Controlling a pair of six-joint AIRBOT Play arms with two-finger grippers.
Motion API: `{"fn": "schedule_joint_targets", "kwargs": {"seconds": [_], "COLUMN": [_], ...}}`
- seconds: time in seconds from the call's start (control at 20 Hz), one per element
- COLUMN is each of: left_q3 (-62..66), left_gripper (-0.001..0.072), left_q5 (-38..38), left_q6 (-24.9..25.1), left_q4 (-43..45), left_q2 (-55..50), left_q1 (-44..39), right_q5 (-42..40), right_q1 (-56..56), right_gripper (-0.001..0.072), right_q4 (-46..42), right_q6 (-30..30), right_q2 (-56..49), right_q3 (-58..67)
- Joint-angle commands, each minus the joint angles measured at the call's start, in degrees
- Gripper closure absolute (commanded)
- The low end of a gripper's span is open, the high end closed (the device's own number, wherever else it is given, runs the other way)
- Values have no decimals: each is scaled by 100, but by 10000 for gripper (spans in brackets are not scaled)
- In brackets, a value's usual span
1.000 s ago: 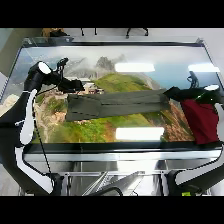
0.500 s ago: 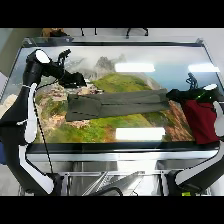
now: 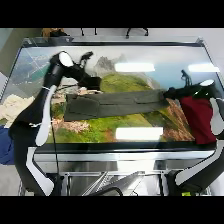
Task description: Fold the shirts.
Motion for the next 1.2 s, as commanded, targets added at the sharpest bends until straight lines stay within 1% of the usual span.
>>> {"fn": "schedule_joint_targets", "kwargs": {"seconds": [0.0, 0.05, 0.15, 0.25, 0.35, 0.45, 0.5, 0.6, 0.65, 0.75, 0.8, 0.9, 1.0, 1.15], "left_q3": [4, 4, 4, 4, 4, 4, 7, 42, 136, 369, 411, 404, 295, -87], "left_gripper": [691, 691, 691, 691, 691, 691, 691, 692, 692, 693, 693, 693, 693, 693], "left_q5": [632, 841, 1582, 2354, 2962, 3307, 3303, 2876, 2485, 1517, 1143, 774, 715, 852], "left_q6": [-155, -205, -284, -472, -466, -391, -293, 28, 164, 619, 761, 894, 927, 1067], "left_q4": [13, 20, 13, -186, -1036, -1790, -2063, -2594, -2835, -3296, -3451, -3578, -3587, -3563], "left_q2": [-426, -616, -1010, -1362, -1657, -1853, -1899, -1836, -1749, -1331, -955, -28, 1067, 2765], "left_q1": [-772, -1008, -1434, -1742, -1878, -1873, -1869, -1749, -1655, -1355, -1143, -638, -39, 960], "right_q5": [1189, 1484, 1998, 2256, 2339, 2439, 2435, 2433, 2415, 2295, 2177, 1902, 1499, 754], "right_q1": [9, 9, 13, 17, 17, 15, 17, 44, 101, 348, 531, 1012, 1596, 2520], "right_gripper": [694, 694, 694, 694, 693, 693, 693, 693, 693, 693, 693, 694, 694, 694], "right_q4": [608, 872, 1320, 1587, 1637, 1633, 1633, 1633, 1606, 1443, 1331, 1163, 1128, 1130], "right_q6": [450, 610, 1021, 1355, 1620, 1703, 1700, 1700, 1700, 1698, 1698, 1698, 1698, 1698], "right_q2": [264, 348, 479, 616, 798, 894, 920, 929, 927, 925, 925, 907, 870, 671], "right_q3": [986, 1355, 2035, 2476, 2538, 2538, 2538, 2535, 2520, 2516, 2516, 2509, 2437, 2367]}}
